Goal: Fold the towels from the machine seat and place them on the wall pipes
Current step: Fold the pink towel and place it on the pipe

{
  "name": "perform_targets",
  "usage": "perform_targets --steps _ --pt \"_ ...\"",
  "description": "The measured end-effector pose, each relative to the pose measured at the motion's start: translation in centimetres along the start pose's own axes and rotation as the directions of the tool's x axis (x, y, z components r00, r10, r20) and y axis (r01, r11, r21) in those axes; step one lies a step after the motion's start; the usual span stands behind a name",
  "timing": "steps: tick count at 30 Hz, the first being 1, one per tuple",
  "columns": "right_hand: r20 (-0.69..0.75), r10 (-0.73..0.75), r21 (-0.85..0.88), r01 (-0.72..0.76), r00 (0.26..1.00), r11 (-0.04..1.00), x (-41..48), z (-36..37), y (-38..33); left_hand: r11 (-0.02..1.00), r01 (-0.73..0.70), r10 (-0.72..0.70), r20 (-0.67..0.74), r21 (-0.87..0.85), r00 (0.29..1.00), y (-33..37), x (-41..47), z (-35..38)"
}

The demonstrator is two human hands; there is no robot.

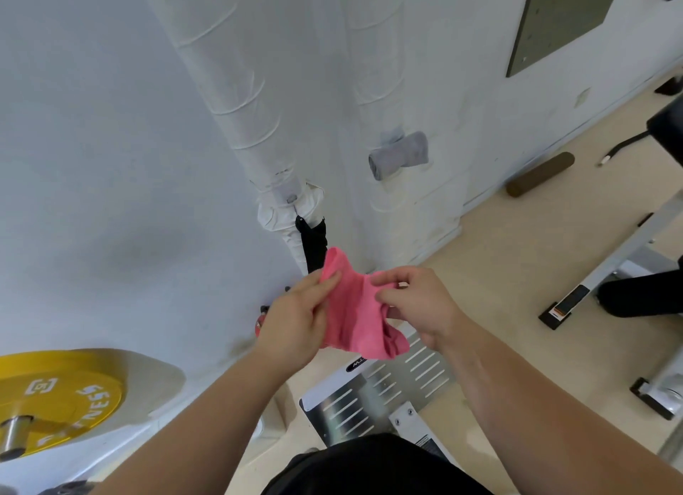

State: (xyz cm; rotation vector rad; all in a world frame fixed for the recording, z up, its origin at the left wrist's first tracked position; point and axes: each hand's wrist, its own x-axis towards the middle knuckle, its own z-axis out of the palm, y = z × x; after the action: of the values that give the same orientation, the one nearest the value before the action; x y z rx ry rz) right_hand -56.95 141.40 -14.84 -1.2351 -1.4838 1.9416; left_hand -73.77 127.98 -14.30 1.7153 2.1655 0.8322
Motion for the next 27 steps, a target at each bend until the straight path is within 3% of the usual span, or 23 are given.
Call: perform_targets --steps 3,6,11,16,18,20,22,23,27 --pt "0.036 -0.021 0.122 0.016 0.999 0.992 -0.8 1.6 -1.0 0.995 -0.048 0.048 -0.005 -0.093 0.999 1.7 -0.1 1.0" --pt "0.01 -0.033 0.196 0.03 0.999 0.98 -1.1 2.5 -1.4 0.989 -0.011 0.002 -0.056 -0.149 0.998 2.8 -0.4 1.4" --pt "-0.042 -0.063 0.218 0.07 0.997 0.973 -1.7 3.1 -1.9 0.996 0.039 -0.05 -0.138 -0.081 0.989 4.0 -0.1 1.3" --pt "0.029 -0.149 0.231 0.139 0.988 0.963 -1.6 3.1 -2.0 0.984 0.1 -0.133 -0.231 -0.149 0.964 4.5 0.4 0.8" --pt "0.063 -0.231 0.174 0.217 0.971 0.96 -1.7 2.8 -2.0 0.955 0.159 -0.218 -0.231 -0.25 0.948 4.3 0.7 0.6" --pt "0.068 -0.413 -0.095 0.418 0.908 0.904 -1.6 2.1 -1.9 0.867 0.226 -0.32 -0.15 -0.444 0.935 4.6 0.9 -0.1" --pt "0.127 -0.557 -0.405 0.555 0.821 0.726 -1.0 1.1 -1.9 0.7 0.264 -0.382 -0.035 -0.664 0.924 5.1 1.4 -1.2" --pt "0.192 -0.556 -0.441 0.577 0.809 0.687 -0.7 0.5 -2.1 0.628 0.269 -0.376 0.018 -0.731 0.926 5.1 1.6 -1.8" --pt "0.429 -0.37 -0.217 0.492 0.824 0.843 -1.1 -1.0 -4.2 0.458 0.379 -0.291 0.267 -0.804 0.919 3.8 2.5 -4.0"
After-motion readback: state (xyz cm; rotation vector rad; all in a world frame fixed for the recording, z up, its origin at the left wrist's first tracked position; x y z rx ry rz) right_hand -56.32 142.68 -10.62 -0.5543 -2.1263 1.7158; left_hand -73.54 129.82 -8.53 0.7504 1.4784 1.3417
